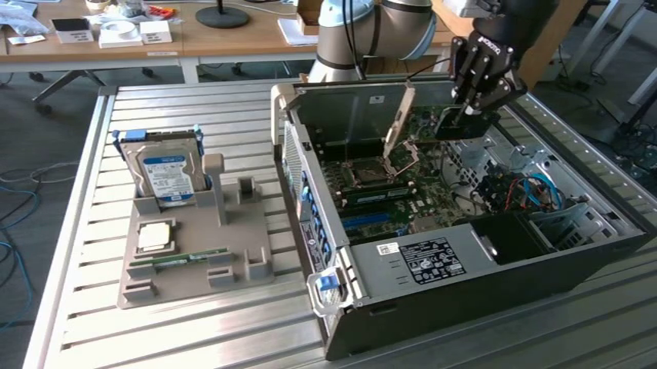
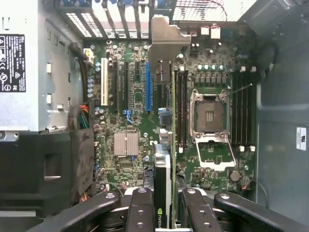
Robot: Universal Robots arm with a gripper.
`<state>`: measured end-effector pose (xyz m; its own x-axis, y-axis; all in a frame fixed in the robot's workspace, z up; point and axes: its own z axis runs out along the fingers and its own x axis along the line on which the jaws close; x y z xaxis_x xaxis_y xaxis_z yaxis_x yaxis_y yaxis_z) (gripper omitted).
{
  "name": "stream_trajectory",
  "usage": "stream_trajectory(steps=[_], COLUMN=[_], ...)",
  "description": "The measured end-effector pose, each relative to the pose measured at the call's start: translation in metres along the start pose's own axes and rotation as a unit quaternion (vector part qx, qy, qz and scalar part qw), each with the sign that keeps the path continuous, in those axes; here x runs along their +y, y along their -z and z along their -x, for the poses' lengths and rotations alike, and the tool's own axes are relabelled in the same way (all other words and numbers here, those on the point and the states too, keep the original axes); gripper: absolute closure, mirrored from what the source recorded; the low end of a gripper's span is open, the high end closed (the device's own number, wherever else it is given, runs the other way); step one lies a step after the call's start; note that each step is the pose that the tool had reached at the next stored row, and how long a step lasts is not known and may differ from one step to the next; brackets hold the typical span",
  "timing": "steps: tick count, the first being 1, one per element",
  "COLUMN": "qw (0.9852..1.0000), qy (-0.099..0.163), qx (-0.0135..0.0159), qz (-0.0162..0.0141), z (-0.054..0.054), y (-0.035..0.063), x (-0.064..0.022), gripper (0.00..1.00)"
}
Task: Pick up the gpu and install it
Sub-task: 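Insert the gpu into the slot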
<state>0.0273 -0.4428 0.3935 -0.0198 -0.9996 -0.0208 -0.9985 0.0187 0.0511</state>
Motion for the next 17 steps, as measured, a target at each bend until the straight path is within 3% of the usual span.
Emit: stream_trajectory(steps=[6,14,17], qw=[1.0,0.9999,0.9999], qy=[0.0,0.003,0.003], qx=[-0.0001,-0.0001,-0.0001], qz=[-0.0003,-0.0104,-0.0129], z=[0.0,0.0,0.0], y=[-0.0003,-0.0075,-0.0099], x=[0.0005,0.0105,0.0128], gripper=[0.73,0.73,0.73])
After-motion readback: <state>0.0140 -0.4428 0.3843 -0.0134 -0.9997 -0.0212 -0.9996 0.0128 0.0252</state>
